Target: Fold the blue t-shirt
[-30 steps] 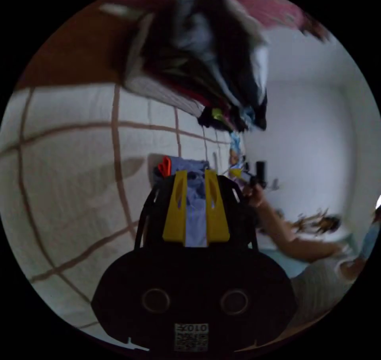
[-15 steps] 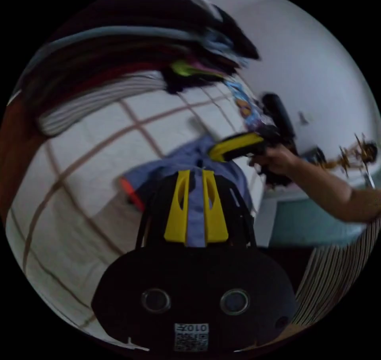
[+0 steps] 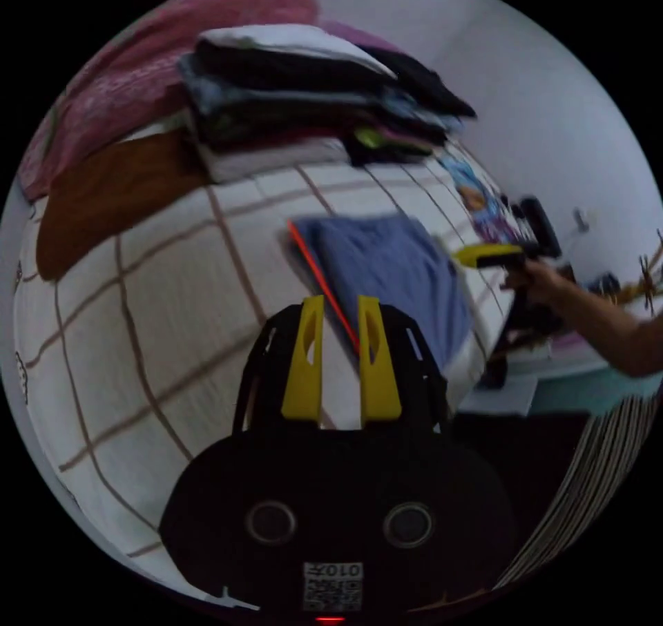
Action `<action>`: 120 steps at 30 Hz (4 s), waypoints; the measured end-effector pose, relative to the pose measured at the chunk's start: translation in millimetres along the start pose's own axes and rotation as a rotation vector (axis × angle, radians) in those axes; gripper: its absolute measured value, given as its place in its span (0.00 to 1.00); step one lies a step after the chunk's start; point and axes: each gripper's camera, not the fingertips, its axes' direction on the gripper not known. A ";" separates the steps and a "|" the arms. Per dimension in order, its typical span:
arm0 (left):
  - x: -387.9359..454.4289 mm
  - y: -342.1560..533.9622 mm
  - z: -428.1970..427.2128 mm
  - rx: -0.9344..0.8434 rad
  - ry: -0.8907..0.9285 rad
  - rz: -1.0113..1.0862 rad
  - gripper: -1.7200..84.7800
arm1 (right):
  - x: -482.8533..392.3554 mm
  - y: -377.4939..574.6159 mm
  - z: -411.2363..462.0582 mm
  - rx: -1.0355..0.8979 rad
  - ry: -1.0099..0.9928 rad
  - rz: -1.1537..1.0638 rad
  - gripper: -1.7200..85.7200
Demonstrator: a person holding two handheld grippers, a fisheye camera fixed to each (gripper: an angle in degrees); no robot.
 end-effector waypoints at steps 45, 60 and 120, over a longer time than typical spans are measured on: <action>84.0 308.0 115.4 0.571 0.844 -1.114 0.12 | 112.3 86.1 66.2 -0.263 -0.576 0.121 0.09; 62.9 332.0 23.4 0.494 0.730 -1.109 0.09 | 173.6 66.6 91.7 -0.036 -0.796 0.315 0.24; -246.6 -13.2 -576.5 -0.083 0.475 -0.113 0.09 | -541.4 -142.7 58.8 0.237 -0.738 0.148 0.07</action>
